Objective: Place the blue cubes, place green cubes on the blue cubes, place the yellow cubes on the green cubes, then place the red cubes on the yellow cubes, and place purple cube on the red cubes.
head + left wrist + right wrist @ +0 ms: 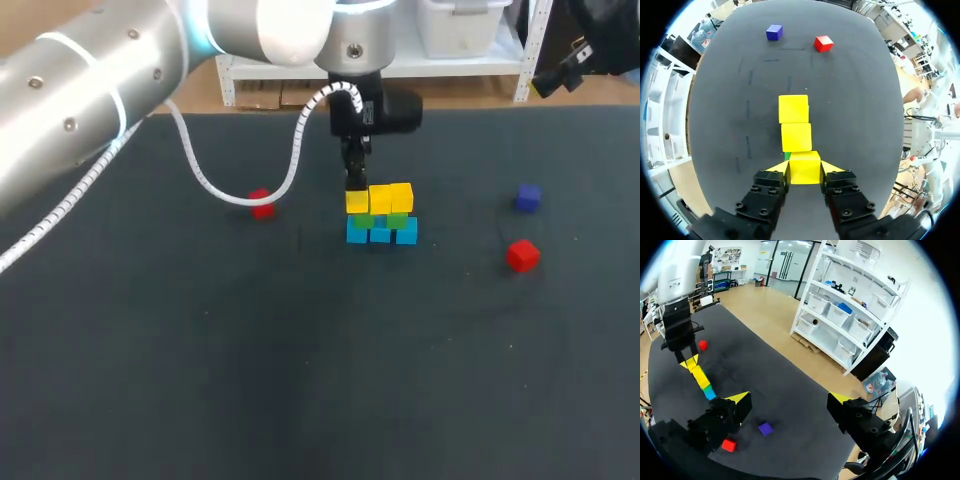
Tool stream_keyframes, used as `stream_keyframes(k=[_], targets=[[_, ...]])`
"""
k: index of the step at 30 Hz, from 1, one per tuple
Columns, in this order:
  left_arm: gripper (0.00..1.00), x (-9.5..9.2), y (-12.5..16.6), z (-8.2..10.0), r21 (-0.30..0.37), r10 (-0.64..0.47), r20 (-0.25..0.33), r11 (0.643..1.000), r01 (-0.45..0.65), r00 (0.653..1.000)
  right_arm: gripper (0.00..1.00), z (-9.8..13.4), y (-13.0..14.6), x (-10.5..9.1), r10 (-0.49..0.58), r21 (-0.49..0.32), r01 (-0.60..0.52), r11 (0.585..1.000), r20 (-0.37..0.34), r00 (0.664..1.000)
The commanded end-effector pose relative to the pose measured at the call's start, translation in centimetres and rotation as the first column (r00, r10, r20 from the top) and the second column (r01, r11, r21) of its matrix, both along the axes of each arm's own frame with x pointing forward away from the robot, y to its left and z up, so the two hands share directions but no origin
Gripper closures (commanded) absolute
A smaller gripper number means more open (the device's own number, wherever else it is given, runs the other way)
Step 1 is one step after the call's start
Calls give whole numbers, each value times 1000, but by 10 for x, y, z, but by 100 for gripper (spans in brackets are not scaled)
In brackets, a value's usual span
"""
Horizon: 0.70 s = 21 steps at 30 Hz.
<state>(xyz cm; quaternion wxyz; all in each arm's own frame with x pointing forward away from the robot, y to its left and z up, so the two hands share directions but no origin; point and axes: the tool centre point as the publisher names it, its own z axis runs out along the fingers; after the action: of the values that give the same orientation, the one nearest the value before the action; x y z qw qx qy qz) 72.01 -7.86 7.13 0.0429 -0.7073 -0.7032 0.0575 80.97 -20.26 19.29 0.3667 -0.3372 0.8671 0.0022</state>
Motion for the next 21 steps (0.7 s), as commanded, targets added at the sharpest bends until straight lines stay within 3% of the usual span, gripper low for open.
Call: stream_keyframes(k=[1, 21], targets=[[100, -5, -2, 0, 8, -5, 25, 1000, 4, 1000, 0, -1, 1, -4, -13, -7, 14, 1000, 15, 1000], [100, -4, -3, -6, 15, -3, 62, 1000, 2, 998, 0, -1, 1, -4, -13, -7, 14, 1000, 15, 1000]])
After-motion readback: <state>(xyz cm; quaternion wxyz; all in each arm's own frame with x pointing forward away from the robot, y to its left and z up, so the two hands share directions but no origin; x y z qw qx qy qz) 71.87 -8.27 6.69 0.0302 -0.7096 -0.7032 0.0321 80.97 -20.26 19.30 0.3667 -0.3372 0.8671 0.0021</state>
